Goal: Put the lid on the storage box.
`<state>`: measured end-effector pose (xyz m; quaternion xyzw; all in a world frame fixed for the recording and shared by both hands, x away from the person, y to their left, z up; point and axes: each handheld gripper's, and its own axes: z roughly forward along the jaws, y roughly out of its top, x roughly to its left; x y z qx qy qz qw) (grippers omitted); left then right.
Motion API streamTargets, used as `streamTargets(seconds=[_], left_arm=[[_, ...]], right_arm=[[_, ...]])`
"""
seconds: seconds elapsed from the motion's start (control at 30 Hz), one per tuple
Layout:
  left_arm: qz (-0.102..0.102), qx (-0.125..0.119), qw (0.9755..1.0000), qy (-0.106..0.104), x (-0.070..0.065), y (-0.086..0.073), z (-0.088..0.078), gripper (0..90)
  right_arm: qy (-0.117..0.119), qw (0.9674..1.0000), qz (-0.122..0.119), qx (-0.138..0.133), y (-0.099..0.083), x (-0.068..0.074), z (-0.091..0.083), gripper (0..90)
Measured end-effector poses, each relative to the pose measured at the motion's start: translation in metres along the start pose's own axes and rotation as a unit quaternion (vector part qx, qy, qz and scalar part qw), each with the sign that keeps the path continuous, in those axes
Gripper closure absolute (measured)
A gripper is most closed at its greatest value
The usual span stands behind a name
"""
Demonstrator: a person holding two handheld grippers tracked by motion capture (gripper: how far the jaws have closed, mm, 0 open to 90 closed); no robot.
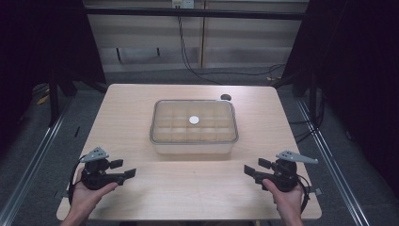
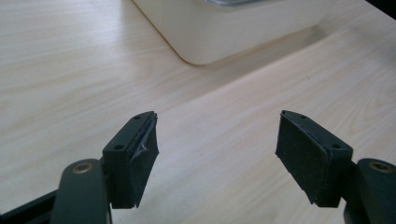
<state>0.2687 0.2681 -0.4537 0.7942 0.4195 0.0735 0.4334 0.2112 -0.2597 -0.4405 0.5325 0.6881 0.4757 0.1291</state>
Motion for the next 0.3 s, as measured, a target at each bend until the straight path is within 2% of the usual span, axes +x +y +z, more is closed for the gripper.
streamTargets(seconds=[0.03,0.07,0.13,0.17,0.2,0.27,0.3], left_arm=[[0.002,-0.001,1.0,0.001,-0.002,-0.003,0.0,29.1],[0.01,0.006,0.9999,0.01,-0.004,-0.01,0.0,29.1],[0.011,0.011,0.9998,0.011,-0.004,-0.013,0.001,29.0],[0.013,0.014,0.9997,0.017,-0.004,-0.017,0.001,28.0],[0.012,0.024,0.9995,0.015,-0.003,-0.021,0.005,28.3],[0.015,0.03,0.9993,0.016,-0.004,-0.022,0.006,28.5],[0.027,0.036,0.9988,0.018,-0.004,-0.021,0.007,28.4]], right_arm=[[0.0,1.0,0.0,0.0,0.0,0.0,0.0,25.8],[-0.005,0.9999,0.009,-0.01,-0.007,-0.003,-0.003,24.6],[-0.009,0.9998,0.01,-0.012,-0.011,-0.004,-0.004,24.2],[-0.013,0.9998,0.009,-0.009,-0.013,-0.006,-0.004,24.1],[-0.022,0.9997,0.007,-0.003,-0.015,-0.01,-0.004,22.5],[-0.023,0.9997,0.009,-0.008,-0.016,-0.013,-0.004,22.1],[-0.025,0.9996,0.011,-0.01,-0.017,-0.015,-0.004,21.7]])
